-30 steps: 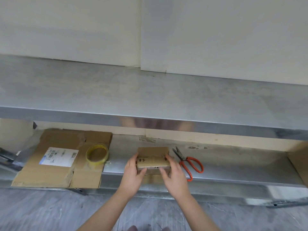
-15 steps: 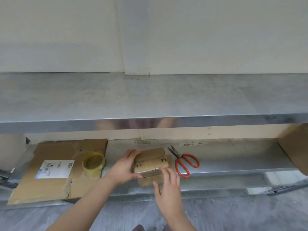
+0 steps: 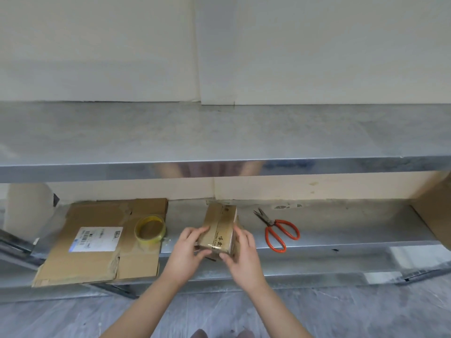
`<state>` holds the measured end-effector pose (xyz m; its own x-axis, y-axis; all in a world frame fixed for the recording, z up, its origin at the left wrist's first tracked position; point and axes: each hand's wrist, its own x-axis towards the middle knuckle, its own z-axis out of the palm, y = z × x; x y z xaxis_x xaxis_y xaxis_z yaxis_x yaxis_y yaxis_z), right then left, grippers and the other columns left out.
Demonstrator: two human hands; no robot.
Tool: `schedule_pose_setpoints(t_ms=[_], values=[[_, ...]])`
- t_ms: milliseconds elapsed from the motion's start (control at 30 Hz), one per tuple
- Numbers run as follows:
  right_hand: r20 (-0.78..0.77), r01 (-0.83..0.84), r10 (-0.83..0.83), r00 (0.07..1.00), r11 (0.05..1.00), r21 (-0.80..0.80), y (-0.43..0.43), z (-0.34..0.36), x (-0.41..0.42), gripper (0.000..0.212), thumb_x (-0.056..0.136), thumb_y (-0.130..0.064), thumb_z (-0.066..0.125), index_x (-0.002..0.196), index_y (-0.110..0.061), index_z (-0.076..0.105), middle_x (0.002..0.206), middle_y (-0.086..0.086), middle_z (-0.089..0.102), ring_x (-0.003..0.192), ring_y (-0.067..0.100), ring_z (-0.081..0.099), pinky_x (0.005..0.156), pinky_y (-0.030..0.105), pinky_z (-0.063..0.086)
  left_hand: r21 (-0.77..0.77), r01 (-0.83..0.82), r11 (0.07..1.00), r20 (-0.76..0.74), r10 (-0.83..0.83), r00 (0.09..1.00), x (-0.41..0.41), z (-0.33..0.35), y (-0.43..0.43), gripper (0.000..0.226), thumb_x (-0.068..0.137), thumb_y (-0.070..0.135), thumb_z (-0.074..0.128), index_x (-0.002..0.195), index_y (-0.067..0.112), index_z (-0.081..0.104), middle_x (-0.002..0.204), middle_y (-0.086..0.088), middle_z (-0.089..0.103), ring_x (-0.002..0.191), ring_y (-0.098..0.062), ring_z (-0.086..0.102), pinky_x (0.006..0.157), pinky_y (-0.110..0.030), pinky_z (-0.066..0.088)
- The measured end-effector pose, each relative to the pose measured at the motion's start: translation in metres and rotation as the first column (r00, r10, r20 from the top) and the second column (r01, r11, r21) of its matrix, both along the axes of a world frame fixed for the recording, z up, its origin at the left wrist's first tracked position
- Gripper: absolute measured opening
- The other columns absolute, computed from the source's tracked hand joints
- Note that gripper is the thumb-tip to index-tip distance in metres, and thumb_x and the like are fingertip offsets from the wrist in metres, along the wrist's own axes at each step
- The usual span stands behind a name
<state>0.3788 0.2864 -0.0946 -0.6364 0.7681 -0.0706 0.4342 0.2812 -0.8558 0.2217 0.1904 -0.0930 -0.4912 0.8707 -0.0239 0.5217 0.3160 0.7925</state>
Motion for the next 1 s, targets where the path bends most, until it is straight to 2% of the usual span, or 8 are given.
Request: schedule_pose_setpoints(t_ms=[167, 233, 333, 433, 667, 800, 900, 1000], values=[[0.072, -0.026, 0.025, 0.997, 1.000, 0.014, 0.023, 0.001, -0.022, 0.066, 0.082, -0.003, 0.071, 0.139, -0.022, 0.044, 0.130, -0.001, 0.058, 0.122, 0.014, 0.056, 0.103, 0.028, 0.044, -0.039, -0.039, 0.998, -0.065, 0.036, 0.997, -0.012, -0.005, 0.013, 0.054, 0.084, 0.011, 0.072, 0.134, 0.018, 0.054, 0.138, 0.001, 0.043, 0.118, -0.009, 0.050, 0.094, -0.001, 0.033], [0.133, -0.037, 0.033, 0.991, 0.999, 0.030, 0.029, -0.003, -0.029, 0.063, 0.083, -0.004, 0.071, 0.138, -0.022, 0.047, 0.127, 0.000, 0.061, 0.118, 0.016, 0.059, 0.100, 0.028, 0.046, -0.080, -0.034, 0.996, -0.056, 0.030, 0.998, -0.018, -0.006, 0.017, 0.056, 0.084, 0.010, 0.071, 0.136, 0.017, 0.053, 0.143, -0.001, 0.041, 0.123, -0.016, 0.051, 0.098, -0.006, 0.033], [0.182, -0.030, 0.027, 0.983, 1.000, 0.010, 0.036, -0.009, -0.033, 0.062, 0.086, -0.004, 0.067, 0.140, -0.022, 0.043, 0.124, 0.003, 0.064, 0.114, 0.021, 0.062, 0.096, 0.033, 0.049, -0.088, 0.024, 0.996, -0.008, -0.025, 1.000, -0.024, -0.006, 0.026, 0.059, 0.085, 0.011, 0.071, 0.139, 0.019, 0.050, 0.148, -0.004, 0.037, 0.129, -0.022, 0.048, 0.108, -0.026, 0.040], [0.261, -0.074, 0.053, 0.964, 0.995, 0.074, 0.039, -0.013, -0.028, 0.063, 0.091, -0.014, 0.063, 0.145, -0.026, 0.035, 0.127, 0.001, 0.062, 0.115, 0.022, 0.060, 0.092, 0.034, 0.050, -0.144, 0.051, 0.988, -0.108, -0.067, 0.992, -0.026, -0.006, 0.034, 0.059, 0.088, 0.023, 0.068, 0.143, 0.026, 0.045, 0.154, 0.002, 0.029, 0.137, -0.017, 0.038, 0.110, -0.025, 0.033], [0.411, -0.149, -0.005, 0.912, 0.927, 0.343, 0.033, 0.000, -0.018, 0.066, 0.093, -0.060, 0.043, 0.151, -0.032, 0.027, 0.157, -0.001, 0.029, 0.145, 0.025, 0.023, 0.117, 0.042, 0.025, -0.342, 0.098, 0.934, -0.411, -0.243, 0.878, -0.039, -0.001, 0.024, 0.067, 0.093, 0.055, 0.047, 0.151, 0.037, 0.018, 0.160, 0.008, 0.017, 0.143, -0.018, 0.026, 0.112, -0.037, 0.032], [0.345, -0.177, -0.016, 0.939, 0.835, 0.521, 0.018, 0.016, -0.015, 0.054, 0.096, -0.054, 0.039, 0.143, -0.028, 0.044, 0.151, 0.000, 0.041, 0.145, 0.026, 0.026, 0.120, 0.048, 0.017, -0.321, 0.110, 0.941, -0.539, -0.277, 0.795, -0.050, 0.005, 0.009, 0.068, 0.093, 0.061, 0.038, 0.152, 0.037, 0.013, 0.159, 0.008, 0.021, 0.144, -0.018, 0.023, 0.115, -0.036, 0.026], [0.305, -0.252, 0.070, 0.950, 0.746, 0.616, -0.006, 0.021, -0.028, 0.052, 0.094, -0.049, 0.040, 0.141, -0.027, 0.049, 0.144, 0.000, 0.050, 0.140, 0.026, 0.038, 0.120, 0.047, 0.015, -0.366, 0.087, 0.927, -0.627, -0.314, 0.713, -0.070, 0.005, -0.019, 0.065, 0.095, 0.059, 0.034, 0.151, 0.031, 0.020, 0.159, 0.004, 0.023, 0.146, -0.021, 0.022, 0.119, -0.038, 0.015], [0.303, -0.353, 0.202, 0.931, 0.702, 0.619, -0.041, 0.017, -0.051, 0.051, 0.093, -0.044, 0.045, 0.141, -0.027, 0.048, 0.146, -0.001, 0.048, 0.143, 0.025, 0.034, 0.118, 0.049, 0.016, -0.446, 0.027, 0.895, -0.647, -0.343, 0.681, -0.096, -0.001, -0.053, 0.064, 0.095, 0.057, 0.032, 0.152, 0.028, 0.021, 0.159, 0.002, 0.021, 0.147, -0.021, 0.017, 0.119, -0.039, 0.006]])
